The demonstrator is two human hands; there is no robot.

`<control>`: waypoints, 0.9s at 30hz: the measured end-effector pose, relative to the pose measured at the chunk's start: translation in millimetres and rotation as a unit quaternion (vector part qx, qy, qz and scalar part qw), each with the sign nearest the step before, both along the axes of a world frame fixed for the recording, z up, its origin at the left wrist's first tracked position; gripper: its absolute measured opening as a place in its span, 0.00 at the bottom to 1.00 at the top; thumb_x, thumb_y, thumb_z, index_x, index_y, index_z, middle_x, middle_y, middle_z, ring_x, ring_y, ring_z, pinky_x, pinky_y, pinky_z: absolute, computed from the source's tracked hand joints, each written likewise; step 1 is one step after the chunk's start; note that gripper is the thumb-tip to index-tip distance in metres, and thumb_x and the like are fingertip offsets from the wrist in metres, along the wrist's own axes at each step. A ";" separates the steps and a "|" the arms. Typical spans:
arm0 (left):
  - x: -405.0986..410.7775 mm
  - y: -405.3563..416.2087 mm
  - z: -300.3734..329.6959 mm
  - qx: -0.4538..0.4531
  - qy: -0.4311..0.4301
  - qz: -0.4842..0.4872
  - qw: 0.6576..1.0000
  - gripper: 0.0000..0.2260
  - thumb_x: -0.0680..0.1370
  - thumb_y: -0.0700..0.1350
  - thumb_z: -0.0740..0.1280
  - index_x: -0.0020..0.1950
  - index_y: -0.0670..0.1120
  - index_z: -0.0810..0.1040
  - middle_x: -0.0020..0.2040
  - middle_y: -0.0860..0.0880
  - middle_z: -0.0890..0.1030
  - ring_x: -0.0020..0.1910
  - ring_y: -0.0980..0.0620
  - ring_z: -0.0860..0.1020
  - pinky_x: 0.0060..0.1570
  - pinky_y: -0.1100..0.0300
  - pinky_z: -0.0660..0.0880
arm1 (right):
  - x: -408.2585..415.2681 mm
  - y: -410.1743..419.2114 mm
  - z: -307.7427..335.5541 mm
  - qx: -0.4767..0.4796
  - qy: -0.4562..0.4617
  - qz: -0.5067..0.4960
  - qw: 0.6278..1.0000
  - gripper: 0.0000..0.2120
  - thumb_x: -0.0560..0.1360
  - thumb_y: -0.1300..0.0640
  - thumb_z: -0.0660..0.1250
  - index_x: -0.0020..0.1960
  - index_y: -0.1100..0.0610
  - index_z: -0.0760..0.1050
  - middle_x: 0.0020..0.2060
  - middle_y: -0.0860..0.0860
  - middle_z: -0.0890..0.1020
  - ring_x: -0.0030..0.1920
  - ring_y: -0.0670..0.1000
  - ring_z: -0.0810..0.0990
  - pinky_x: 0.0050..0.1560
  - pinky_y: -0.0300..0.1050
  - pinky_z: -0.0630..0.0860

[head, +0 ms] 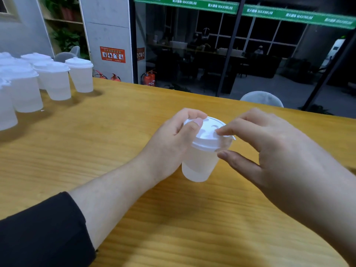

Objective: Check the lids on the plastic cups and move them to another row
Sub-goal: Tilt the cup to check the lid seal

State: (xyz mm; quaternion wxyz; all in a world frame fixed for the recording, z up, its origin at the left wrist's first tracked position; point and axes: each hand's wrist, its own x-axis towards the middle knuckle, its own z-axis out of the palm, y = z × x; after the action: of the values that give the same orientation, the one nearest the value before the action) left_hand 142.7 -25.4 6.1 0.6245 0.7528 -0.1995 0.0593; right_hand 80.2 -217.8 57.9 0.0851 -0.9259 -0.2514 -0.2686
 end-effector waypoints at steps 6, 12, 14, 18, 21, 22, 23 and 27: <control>-0.9 -1.1 0.7 -0.010 -0.002 0.002 1.000 0.14 0.80 0.58 0.59 0.60 0.57 0.79 0.53 0.50 0.84 0.51 0.53 0.81 0.48 0.59 0.75 | -7.3 7.3 -2.3 -0.055 -0.061 -0.061 0.995 0.11 0.72 0.43 0.66 0.51 0.47 0.77 0.42 0.48 0.79 0.38 0.58 0.77 0.33 0.51 0.73; -3.8 -1.3 0.5 -0.010 -0.006 0.019 1.000 0.21 0.82 0.65 0.56 0.69 0.59 0.74 0.58 0.51 0.82 0.55 0.56 0.80 0.55 0.59 0.76 | -5.6 14.3 -6.4 0.113 0.021 -0.040 0.993 0.15 0.77 0.33 0.60 0.53 0.41 0.76 0.51 0.39 0.75 0.49 0.45 0.74 0.45 0.37 0.71; -5.4 -1.4 -0.2 -0.048 0.016 0.022 0.998 0.28 0.79 0.71 0.49 0.73 0.61 0.72 0.63 0.54 0.82 0.63 0.58 0.79 0.63 0.57 0.75 | 0.8 15.8 -9.0 0.190 0.070 -0.029 0.979 0.23 0.71 0.29 0.63 0.60 0.39 0.73 0.57 0.35 0.73 0.56 0.36 0.71 0.52 0.24 0.66; -8.5 -3.9 1.4 -0.056 0.078 0.000 0.995 0.38 0.72 0.78 0.47 0.72 0.61 0.75 0.67 0.54 0.82 0.67 0.56 0.79 0.70 0.51 0.74 | 15.1 21.5 -19.6 0.237 0.202 -0.017 0.950 0.48 0.61 0.26 0.68 0.78 0.39 0.62 0.66 0.32 0.69 0.67 0.35 0.69 0.62 0.32 0.67; -13.0 -6.0 5.5 -0.043 0.095 -0.021 0.994 0.36 0.72 0.74 0.45 0.73 0.61 0.73 0.68 0.55 0.81 0.67 0.58 0.78 0.71 0.53 0.74 | 20.7 19.0 -27.1 0.282 0.219 0.001 0.934 0.44 0.63 0.32 0.74 0.76 0.41 0.66 0.65 0.35 0.73 0.65 0.37 0.73 0.64 0.37 0.72; -13.5 -6.0 5.8 -0.046 0.099 -0.026 0.994 0.36 0.72 0.74 0.44 0.72 0.63 0.73 0.68 0.55 0.81 0.68 0.58 0.78 0.71 0.53 0.74 | 21.0 18.3 -26.6 0.299 0.223 0.006 0.928 0.45 0.62 0.32 0.74 0.76 0.41 0.66 0.66 0.36 0.74 0.65 0.37 0.73 0.62 0.34 0.72; -13.4 -5.9 5.7 -0.054 0.106 -0.032 0.992 0.34 0.73 0.75 0.44 0.71 0.64 0.74 0.68 0.55 0.81 0.68 0.58 0.78 0.71 0.52 0.74 | 21.2 17.7 -26.0 0.319 0.226 0.010 0.920 0.46 0.61 0.32 0.74 0.76 0.41 0.67 0.66 0.36 0.75 0.64 0.35 0.73 0.60 0.29 0.72; -7.6 -8.2 2.1 -0.148 0.189 -0.060 0.969 0.34 0.80 0.74 0.46 0.72 0.57 0.76 0.62 0.48 0.85 0.63 0.49 0.82 0.67 0.44 0.76 | 19.6 19.5 -20.1 0.453 0.183 0.027 0.872 0.40 0.60 0.37 0.75 0.71 0.43 0.72 0.59 0.36 0.80 0.57 0.30 0.77 0.51 0.23 0.72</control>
State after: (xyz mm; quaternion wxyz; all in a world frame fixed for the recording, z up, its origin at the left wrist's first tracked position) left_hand 135.0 -33.7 8.2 0.7576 0.6363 -0.1122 -0.0929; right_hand 99.9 -198.3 37.8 0.5469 -0.8115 -0.1066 -0.1761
